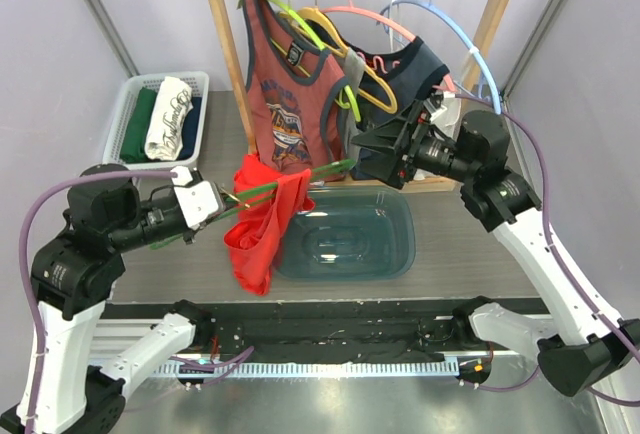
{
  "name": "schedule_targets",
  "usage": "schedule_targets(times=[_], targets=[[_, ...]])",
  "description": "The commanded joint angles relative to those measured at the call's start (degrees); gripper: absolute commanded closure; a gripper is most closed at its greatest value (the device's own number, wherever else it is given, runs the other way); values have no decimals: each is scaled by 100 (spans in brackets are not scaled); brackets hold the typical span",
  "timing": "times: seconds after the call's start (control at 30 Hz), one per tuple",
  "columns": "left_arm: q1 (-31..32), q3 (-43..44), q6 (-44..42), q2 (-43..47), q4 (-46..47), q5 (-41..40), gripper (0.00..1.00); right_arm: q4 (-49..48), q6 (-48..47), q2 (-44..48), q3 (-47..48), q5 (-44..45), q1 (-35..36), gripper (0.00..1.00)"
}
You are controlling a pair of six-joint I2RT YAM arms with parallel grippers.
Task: Remove the tank top from the hanger
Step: Pick up the hanger at the center of the board.
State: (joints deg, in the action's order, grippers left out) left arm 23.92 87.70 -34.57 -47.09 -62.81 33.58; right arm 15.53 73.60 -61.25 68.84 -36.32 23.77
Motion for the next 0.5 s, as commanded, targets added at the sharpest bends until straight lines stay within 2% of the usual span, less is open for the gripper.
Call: schedule_targets(times=[0.0, 0.2, 0.3, 0.47], targets=[[16, -7, 1002, 77, 1224, -500, 100, -322, -390, 552, -45, -86, -13, 0], [16, 474, 1794, -176, 1587, -652, 100, -157, -1145, 1394, -651, -17, -21, 0], [7, 1369, 2049, -519, 1465, -336, 100, 168, -1664, 1861, -897, 273, -4, 0], [7, 2206, 2314, -915, 1657, 368, 100, 477, -2227, 2266, -1162, 502, -13, 0]])
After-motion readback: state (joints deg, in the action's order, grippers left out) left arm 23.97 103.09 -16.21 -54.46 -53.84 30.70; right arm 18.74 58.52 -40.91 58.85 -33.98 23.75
